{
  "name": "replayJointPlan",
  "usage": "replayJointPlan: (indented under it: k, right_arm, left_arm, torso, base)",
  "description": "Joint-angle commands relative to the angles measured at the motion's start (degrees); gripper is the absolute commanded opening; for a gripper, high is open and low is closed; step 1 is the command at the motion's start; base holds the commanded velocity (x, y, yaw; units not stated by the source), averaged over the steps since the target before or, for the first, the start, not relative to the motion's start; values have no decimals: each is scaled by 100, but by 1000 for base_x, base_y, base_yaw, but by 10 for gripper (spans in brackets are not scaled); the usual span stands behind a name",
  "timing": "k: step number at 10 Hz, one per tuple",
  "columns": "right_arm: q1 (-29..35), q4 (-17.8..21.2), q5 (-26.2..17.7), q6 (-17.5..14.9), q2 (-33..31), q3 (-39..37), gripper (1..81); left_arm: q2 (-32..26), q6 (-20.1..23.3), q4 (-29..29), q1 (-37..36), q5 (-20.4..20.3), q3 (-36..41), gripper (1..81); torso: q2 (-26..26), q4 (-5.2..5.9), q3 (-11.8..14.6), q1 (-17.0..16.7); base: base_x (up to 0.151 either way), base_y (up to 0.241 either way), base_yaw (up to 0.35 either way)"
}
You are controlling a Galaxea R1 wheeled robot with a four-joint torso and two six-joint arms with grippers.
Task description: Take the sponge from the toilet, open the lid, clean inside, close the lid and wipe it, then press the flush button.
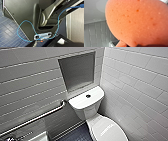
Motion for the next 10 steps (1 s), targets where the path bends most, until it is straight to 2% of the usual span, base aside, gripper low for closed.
replayJointPlan:
  k: [1,3,4,6,7,10]
  right_arm:
    - [731,380,-373,17,-15,-4,10]
    - [1215,810,-381,17,161,-251,10]
    - [1479,1011,-381,17,223,-260,10]
    - [1892,1293,-381,17,258,-260,10]
    - [2077,1444,-381,17,267,-277,10]
    - [2578,1874,-662,17,381,-496,10]
  left_arm:
    - [-60,24,13,199,471,-61,811]
    - [168,24,21,269,471,-431,811]
    - [308,24,30,331,462,-675,811]
    - [572,24,30,384,462,-1063,811]
    - [635,24,21,393,462,-1135,811]
    - [661,24,-5,393,462,-1135,811]
  torso:
    - [-573,0,0,369]
    - [-710,0,0,452]
    - [-886,0,-147,559]
    - [-1310,0,-266,820]
    - [-955,0,-300,586]
    - [-1196,0,-373,741]
  base:
    - [0,0,0]
    - [0,0,0]
    - [0,0,0]
    - [0,0,0]
    - [0,0,0]
    - [0,0,0]
